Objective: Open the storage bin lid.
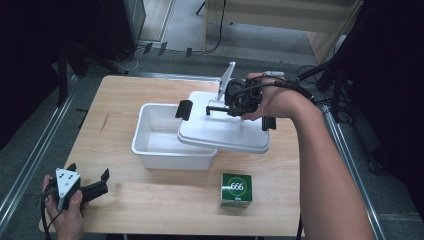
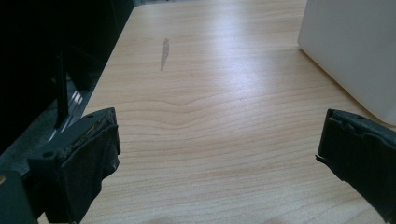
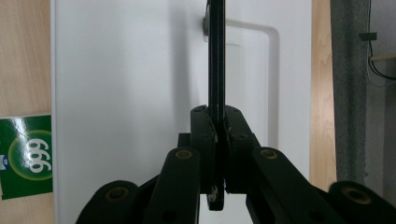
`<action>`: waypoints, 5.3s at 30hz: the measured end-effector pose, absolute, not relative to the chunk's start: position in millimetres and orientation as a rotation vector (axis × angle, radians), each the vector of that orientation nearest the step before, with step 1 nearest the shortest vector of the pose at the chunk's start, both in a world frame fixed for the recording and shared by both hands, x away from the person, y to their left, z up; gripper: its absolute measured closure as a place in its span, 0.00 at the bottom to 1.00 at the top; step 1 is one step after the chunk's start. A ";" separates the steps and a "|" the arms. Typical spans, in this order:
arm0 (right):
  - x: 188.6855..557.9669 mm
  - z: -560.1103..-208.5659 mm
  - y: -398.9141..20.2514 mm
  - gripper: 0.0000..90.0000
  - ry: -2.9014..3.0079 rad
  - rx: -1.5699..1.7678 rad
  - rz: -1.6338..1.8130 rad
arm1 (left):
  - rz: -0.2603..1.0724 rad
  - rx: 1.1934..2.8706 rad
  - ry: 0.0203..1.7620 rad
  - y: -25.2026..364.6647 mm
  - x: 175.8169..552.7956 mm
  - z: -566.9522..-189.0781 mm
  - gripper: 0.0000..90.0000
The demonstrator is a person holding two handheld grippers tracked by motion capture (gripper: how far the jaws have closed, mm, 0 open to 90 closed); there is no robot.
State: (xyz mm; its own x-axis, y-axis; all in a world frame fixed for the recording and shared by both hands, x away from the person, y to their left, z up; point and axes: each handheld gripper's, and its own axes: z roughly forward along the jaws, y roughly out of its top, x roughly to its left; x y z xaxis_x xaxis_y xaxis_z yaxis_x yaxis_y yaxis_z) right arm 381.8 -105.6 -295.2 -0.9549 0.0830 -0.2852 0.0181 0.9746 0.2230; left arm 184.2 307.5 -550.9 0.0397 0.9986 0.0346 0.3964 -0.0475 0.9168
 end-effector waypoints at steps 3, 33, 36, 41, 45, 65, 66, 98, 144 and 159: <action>381.8 -295.9 -112.7 0.95 2.825 0.085 0.310 | 0.998 1.551 1.456 307.2 184.4 -551.1 0.00; 380.5 -301.5 -181.1 0.95 2.796 0.197 0.331 | 1.008 1.560 1.449 306.3 184.5 -551.0 0.00; 380.1 -301.9 -183.8 0.95 2.797 0.205 0.329 | 1.008 1.560 1.450 306.2 184.5 -551.0 0.00; 379.7 -301.5 -188.9 0.95 2.795 0.217 0.335 | 1.009 1.559 1.449 306.3 184.3 -551.0 0.00; 379.7 -301.0 -194.3 0.95 2.790 0.228 0.342 | 1.010 1.557 1.450 306.5 184.2 -551.0 0.00; 379.0 -312.2 -220.5 0.95 2.786 0.298 0.328 | 1.013 1.560 1.447 305.9 184.2 -551.0 0.00; 378.9 -313.2 -221.9 0.95 2.787 0.301 0.329 | 1.015 1.560 1.448 305.8 184.2 -551.0 0.00; 386.0 -363.5 -231.6 0.94 2.812 0.338 0.292 | 1.023 1.556 1.451 305.1 183.7 -551.1 0.00; 402.4 -431.3 -236.3 0.94 2.841 0.417 0.289 | 1.026 1.547 1.453 305.5 183.3 -551.3 0.00; 402.7 -444.6 -241.8 0.94 2.833 0.445 0.288 | 1.025 1.550 1.453 305.4 183.4 -551.2 0.00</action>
State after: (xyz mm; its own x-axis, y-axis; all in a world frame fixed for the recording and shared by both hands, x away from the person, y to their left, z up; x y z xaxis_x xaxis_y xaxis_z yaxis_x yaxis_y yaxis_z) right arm 402.7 -241.8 -444.6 -0.9196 0.3243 -0.2219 0.2731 0.9334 0.2327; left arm 183.4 305.4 -551.2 0.0287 0.9982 0.0536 0.3856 -0.0605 0.9207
